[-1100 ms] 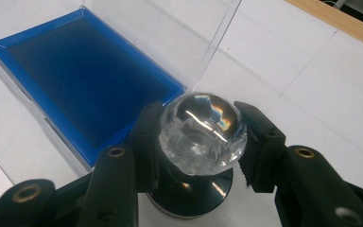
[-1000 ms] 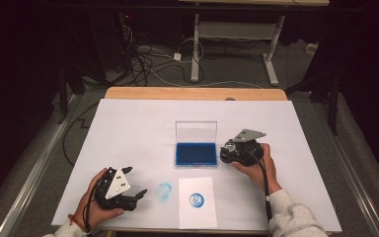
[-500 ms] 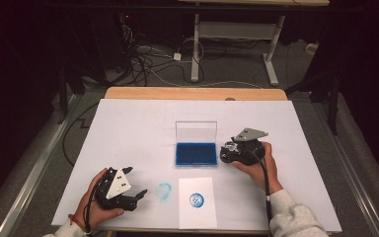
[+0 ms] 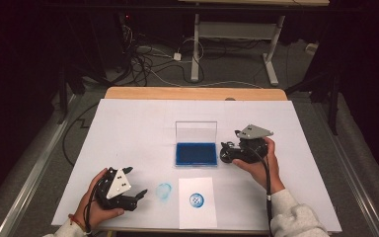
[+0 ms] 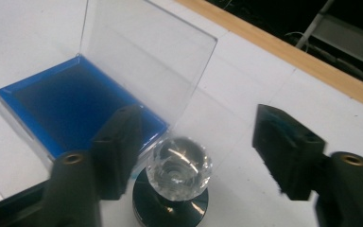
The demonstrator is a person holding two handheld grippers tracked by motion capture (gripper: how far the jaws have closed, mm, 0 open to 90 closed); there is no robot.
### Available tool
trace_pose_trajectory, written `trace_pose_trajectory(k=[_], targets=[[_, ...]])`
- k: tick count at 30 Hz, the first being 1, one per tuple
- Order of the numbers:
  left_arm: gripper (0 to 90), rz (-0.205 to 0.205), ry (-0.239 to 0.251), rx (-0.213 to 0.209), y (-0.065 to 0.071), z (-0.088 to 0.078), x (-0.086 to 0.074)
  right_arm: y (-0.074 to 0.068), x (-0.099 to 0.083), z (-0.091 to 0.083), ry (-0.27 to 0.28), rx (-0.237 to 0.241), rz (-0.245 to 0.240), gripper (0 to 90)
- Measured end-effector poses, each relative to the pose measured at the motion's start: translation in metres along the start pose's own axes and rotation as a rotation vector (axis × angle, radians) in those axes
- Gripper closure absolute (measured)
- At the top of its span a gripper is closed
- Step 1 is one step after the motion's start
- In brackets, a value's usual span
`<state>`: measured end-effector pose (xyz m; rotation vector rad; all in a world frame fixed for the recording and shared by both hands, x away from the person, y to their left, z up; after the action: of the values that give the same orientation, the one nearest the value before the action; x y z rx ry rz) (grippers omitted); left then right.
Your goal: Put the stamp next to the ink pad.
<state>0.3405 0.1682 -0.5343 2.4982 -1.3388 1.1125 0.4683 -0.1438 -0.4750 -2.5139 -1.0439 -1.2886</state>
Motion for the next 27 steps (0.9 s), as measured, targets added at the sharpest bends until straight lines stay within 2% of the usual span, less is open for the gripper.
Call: trace_pose_trajectory(k=[2,4,7,9,14,17,23,25,27], targets=[[15.6,0.0,0.0,0.001,0.0,0.0,0.0,0.0,0.002,-0.002,0.011,-0.009,0.007,29.3],[15.6,0.0,0.0,0.0,0.0,0.0,0.0,0.002,0.004,-0.003,0.01,-0.038,0.011,27.6],[15.6,0.0,0.0,0.0,0.0,0.0,0.0,0.001,0.007,-0.006,0.032,-0.031,0.013,25.9],[15.6,-0.001,0.001,0.001,0.0,0.0,0.0,0.001,0.008,-0.008,0.038,-0.044,0.012,24.7],[15.6,-0.003,0.002,0.001,0.0,0.0,0.0,-0.006,0.013,-0.015,0.066,-0.014,-0.001,24.2],[15.6,-0.001,0.002,0.001,0.0,0.0,0.0,-0.008,0.015,-0.019,0.075,-0.035,-0.022,23.8],[15.6,0.0,-0.001,-0.002,0.0,0.0,0.0,-0.014,0.018,-0.028,0.094,-0.032,-0.03,22.0],[15.6,0.0,-0.002,-0.001,0.0,0.0,0.0,-0.013,0.018,-0.031,0.091,-0.059,-0.035,18.1],[15.6,-0.001,-0.002,-0.001,0.0,0.0,0.0,-0.014,0.018,-0.033,0.093,-0.064,-0.037,17.7]])
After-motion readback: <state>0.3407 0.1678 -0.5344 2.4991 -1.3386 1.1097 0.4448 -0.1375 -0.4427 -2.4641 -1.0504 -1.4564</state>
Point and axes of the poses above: each handheld gripper's, and its own axes: z roughly forward along the jaws, x roughly out of its top, y roughly to its right, the point moved 10 cm from there along z, roughly forward along the jaws, and after that the axes turned 7 degrees about -y, right-handed, at the moved point
